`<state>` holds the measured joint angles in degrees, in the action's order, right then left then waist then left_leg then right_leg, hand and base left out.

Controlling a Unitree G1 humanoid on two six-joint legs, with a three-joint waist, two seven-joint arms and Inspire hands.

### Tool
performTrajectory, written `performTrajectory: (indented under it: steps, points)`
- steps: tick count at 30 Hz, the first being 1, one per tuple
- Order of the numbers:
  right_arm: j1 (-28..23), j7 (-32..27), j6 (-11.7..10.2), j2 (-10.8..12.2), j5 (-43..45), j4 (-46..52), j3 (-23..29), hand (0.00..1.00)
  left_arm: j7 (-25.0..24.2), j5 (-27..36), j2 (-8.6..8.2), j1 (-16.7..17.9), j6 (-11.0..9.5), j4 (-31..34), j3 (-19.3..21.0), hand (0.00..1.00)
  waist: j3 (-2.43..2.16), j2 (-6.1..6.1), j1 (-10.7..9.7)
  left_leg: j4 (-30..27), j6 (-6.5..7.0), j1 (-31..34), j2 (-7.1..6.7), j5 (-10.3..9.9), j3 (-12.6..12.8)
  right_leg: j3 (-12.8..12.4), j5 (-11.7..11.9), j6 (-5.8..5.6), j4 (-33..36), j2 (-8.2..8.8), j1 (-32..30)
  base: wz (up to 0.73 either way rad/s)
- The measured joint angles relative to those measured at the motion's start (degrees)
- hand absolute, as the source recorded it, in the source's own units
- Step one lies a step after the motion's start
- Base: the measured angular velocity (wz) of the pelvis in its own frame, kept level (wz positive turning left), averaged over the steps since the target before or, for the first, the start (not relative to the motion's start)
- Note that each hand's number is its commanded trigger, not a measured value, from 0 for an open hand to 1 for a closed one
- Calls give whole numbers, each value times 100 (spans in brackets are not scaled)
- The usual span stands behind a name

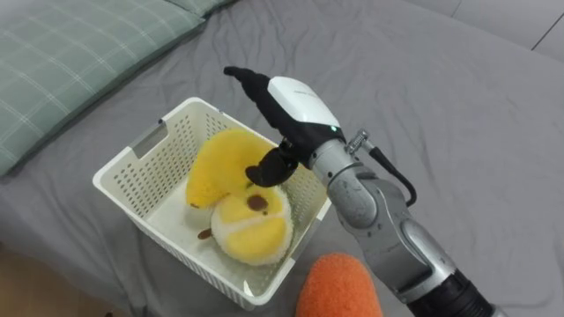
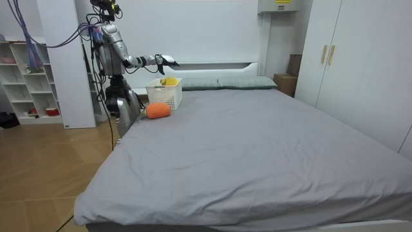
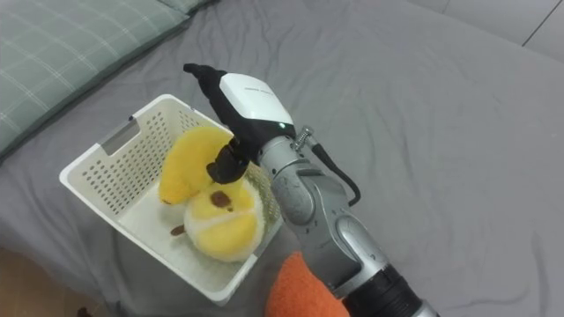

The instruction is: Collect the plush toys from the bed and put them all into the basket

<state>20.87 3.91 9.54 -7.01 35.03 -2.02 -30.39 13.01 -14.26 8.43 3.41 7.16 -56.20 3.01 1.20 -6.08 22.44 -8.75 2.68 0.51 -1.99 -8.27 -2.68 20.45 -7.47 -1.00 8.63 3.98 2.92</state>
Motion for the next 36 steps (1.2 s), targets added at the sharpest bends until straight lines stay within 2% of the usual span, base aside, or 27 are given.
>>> performTrajectory:
  steps: [9, 11, 16, 22, 24, 25, 31, 36]
  points:
    - [0, -13, -27, -17, -307, -11, 113, 0, -6, 6, -5, -50, -15, -164, 16, 0, 9, 11, -129, 3, 0, 15, -3, -1, -16, -6, 0, 0, -1, 5, -3, 0]
    - [0, -39, -27, -20, -373, -10, 262, 0, -6, 7, -14, -29, -10, -235, 38, 0, 25, 34, -195, -23, 1, -4, -3, 1, -3, -21, 1, -1, -1, 6, 6, 0]
    - [-12, -240, -26, -59, -358, -10, 676, 0, 4, 8, -50, 36, 3, -217, 65, 0, 26, 45, -383, -34, 1, -3, -2, 0, 21, -88, 1, -1, -1, 4, 4, -2]
    - [-45, -415, -30, -293, -563, -10, 1059, 0, 11, 16, -116, 41, -4, -177, 103, 0, -17, 95, -619, -25, 0, -72, 15, 0, 117, -222, 1, 0, -1, -10, -3, -8]
    - [-98, -463, -35, -296, -672, 2, 1188, 0, 18, 18, -120, 44, -7, -177, 131, 0, -42, 108, -668, 0, -1, -116, 24, 0, 176, -279, 2, 0, 3, -16, 3, -15]
    - [-169, -492, -52, -296, -845, 13, 1307, 0, 18, 17, -120, 61, -9, -177, 132, 0, -70, 114, -680, 10, -1, -143, 26, -1, 204, -308, 2, 0, 5, -16, 16, -17]
    - [-449, -659, -152, -331, -1223, 31, 1817, 0, -11, 11, -142, 207, -26, -175, 386, 0, -76, 109, -856, 27, 6, -237, 34, -7, 328, -462, 4, 2, 11, -27, 59, -11]
    - [-636, -704, -278, -449, -1299, 83, 2051, 0, 15, 35, -193, 336, -32, -114, 384, 0, -73, 154, -1066, 22, 20, -269, 41, -23, 410, -545, 13, 1, 28, -26, 65, -9]
